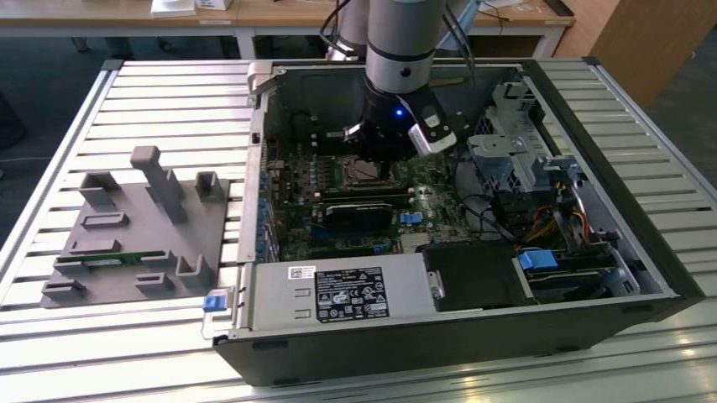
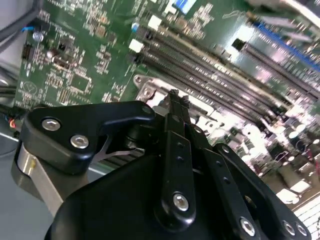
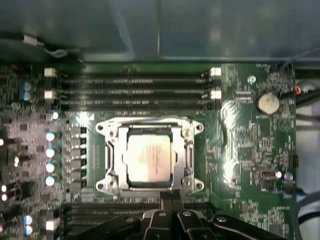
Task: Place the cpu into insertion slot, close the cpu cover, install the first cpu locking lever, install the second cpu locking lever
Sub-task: 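Install the second cpu locking lever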
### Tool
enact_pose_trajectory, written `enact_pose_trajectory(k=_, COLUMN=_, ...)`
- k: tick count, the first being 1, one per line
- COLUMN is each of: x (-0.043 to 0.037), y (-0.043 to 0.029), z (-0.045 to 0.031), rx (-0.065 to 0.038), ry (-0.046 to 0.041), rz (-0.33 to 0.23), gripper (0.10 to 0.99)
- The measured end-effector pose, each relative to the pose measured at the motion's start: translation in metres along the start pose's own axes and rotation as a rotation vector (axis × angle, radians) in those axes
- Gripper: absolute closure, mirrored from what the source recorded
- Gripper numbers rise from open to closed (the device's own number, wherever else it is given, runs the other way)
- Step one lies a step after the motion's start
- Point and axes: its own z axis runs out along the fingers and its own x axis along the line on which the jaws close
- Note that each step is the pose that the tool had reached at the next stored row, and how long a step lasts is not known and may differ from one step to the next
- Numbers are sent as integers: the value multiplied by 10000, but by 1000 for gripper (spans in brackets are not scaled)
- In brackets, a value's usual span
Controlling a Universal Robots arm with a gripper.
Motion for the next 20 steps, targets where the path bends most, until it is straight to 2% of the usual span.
enact_pose_trajectory(k=3, x=23, y=-28, z=-1, rx=-8, ry=0, rz=1, gripper=980)
enact_pose_trajectory(k=9, x=236, y=-50, z=0, rx=-18, ry=0, rz=-1, gripper=980)
enact_pose_trajectory(k=12, x=271, y=-60, z=3, rx=-38, ry=2, rz=-3, gripper=980)
enact_pose_trajectory(k=13, x=273, y=-74, z=2, rx=-87, ry=4, rz=-5, gripper=980)
enact_pose_trajectory(k=16, x=275, y=-111, z=1, rx=-380, ry=10, rz=2, gripper=980)
enact_pose_trajectory(k=20, x=298, y=-154, z=0, rx=-654, ry=18, rz=7, gripper=980)
